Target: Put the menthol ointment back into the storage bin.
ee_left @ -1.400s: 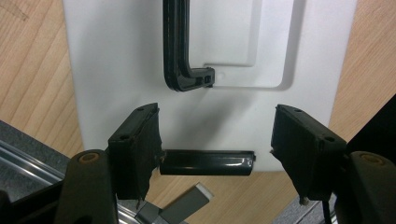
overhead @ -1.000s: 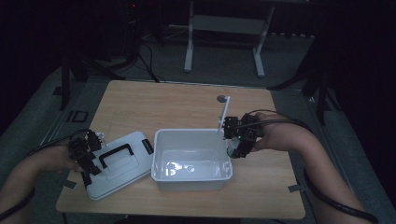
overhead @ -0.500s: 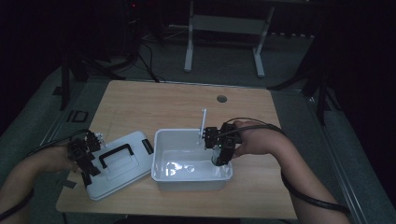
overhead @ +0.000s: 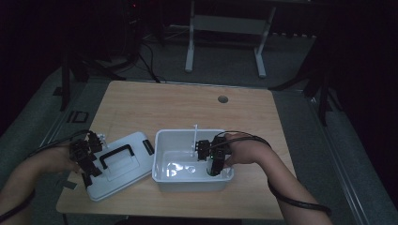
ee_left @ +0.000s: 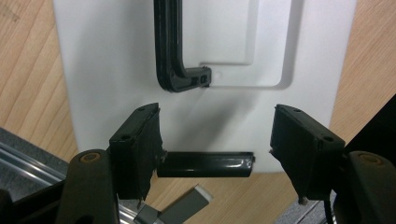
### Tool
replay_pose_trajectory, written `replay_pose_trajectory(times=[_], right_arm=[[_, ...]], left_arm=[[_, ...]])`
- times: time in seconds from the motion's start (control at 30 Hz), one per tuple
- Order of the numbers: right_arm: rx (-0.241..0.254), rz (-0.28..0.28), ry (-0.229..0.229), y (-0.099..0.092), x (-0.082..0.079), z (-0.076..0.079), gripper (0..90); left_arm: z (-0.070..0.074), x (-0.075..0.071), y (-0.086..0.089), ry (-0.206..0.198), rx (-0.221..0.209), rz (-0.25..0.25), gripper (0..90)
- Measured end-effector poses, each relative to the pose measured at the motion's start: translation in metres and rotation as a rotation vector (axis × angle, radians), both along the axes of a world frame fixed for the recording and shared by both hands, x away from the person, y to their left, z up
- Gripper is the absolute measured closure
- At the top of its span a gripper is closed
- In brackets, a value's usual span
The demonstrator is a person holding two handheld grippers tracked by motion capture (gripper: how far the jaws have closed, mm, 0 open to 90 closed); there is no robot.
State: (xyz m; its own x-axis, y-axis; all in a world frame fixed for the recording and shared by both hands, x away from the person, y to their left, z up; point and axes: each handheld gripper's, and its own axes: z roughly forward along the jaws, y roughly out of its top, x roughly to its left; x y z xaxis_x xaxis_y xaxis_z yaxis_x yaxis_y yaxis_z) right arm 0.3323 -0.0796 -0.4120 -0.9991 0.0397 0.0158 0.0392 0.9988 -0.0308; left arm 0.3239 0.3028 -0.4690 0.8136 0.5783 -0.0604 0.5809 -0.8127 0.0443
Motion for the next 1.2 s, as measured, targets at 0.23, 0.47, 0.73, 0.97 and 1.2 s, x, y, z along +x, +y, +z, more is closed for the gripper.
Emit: replay_pose_trajectory(times=[0.23,0.47,0.73,0.97,1.2], right_arm=[[-0.022,-0.002,0.000,0.003,0.007,-0.019,50.0],[-0.024,-0.011,-0.001,0.004,0.009,-0.030,50.0],[-0.021,-0.002,0.010,0.010,0.009,-0.036,50.0],[-0.027,0.006,0.021,0.017,0.010,-0.045,50.0],[-0.066,0.003,0.025,0.020,0.011,-0.055,50.0]], left_arm=[[0.000,0.000,-0.002,-0.002,0.000,-0.004,32.9],[-0.002,-0.002,0.001,0.008,0.011,-0.004,32.9],[-0.002,-0.001,0.001,0.007,0.014,-0.001,32.9],[-0.002,-0.001,-0.001,0.006,0.008,-0.006,32.9],[-0.004,-0.001,0.000,0.013,0.013,-0.008,32.9]])
